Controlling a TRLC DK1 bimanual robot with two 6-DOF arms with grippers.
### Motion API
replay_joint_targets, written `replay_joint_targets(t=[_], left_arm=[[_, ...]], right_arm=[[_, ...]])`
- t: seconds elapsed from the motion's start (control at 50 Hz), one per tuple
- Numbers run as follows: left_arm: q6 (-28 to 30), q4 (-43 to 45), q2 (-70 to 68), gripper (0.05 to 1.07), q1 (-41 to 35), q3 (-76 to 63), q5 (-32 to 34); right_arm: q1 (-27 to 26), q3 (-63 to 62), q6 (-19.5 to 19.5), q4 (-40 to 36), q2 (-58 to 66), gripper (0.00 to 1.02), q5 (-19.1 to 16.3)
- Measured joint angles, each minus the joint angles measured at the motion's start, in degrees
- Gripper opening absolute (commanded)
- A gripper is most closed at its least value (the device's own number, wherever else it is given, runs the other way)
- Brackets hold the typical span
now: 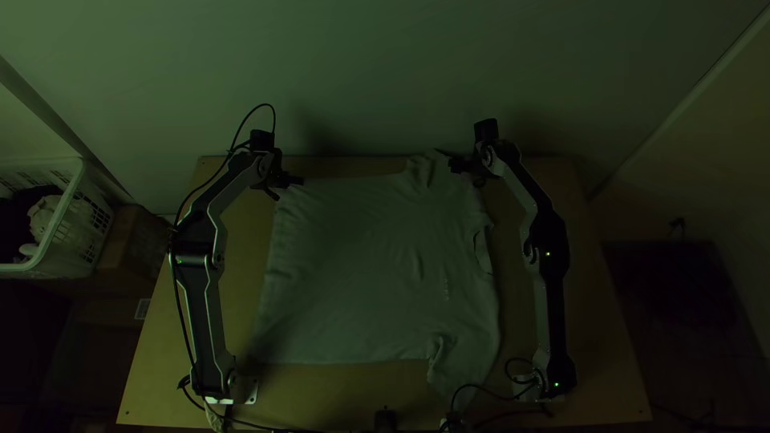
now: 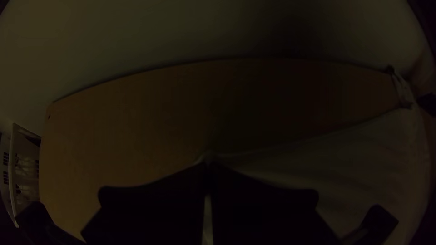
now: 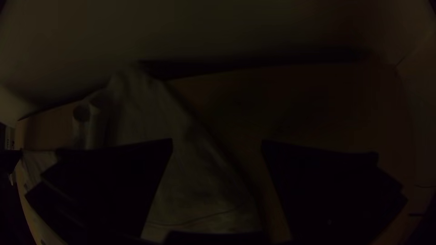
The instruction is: Fold the t-shirt
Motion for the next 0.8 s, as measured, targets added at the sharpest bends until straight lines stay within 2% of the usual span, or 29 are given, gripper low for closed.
replay_joint_targets(t=[0.04,0.1,0.18,0.34,0.62,0.8], left_arm=[[0.0,0.0,0.0,0.08,0.0,0.0,0.0],[0.0,0.0,-0.1,0.08,0.1,0.0,0.0],[0.0,0.0,-0.3,0.08,0.2,0.0,0.2],[0.0,0.0,-0.7,0.08,0.4,0.0,0.4],[-0.5,-0.2,-1.2,0.08,0.6,-0.1,0.9],[-0.9,-0.2,-2.2,0.08,1.2,-0.2,1.3]], right_arm=[[0.2,0.0,0.2,-0.1,0.4,0.77,0.0],[0.2,0.0,0.6,-0.1,0.9,0.64,0.0],[0.2,0.2,0.8,-0.1,1.0,0.40,0.0],[0.2,0.4,0.8,-0.3,1.2,0.04,-1.6],[0.2,0.7,0.5,-0.3,1.5,0.03,-1.9],[0.1,0.7,0.3,-0.3,1.5,0.03,1.1]])
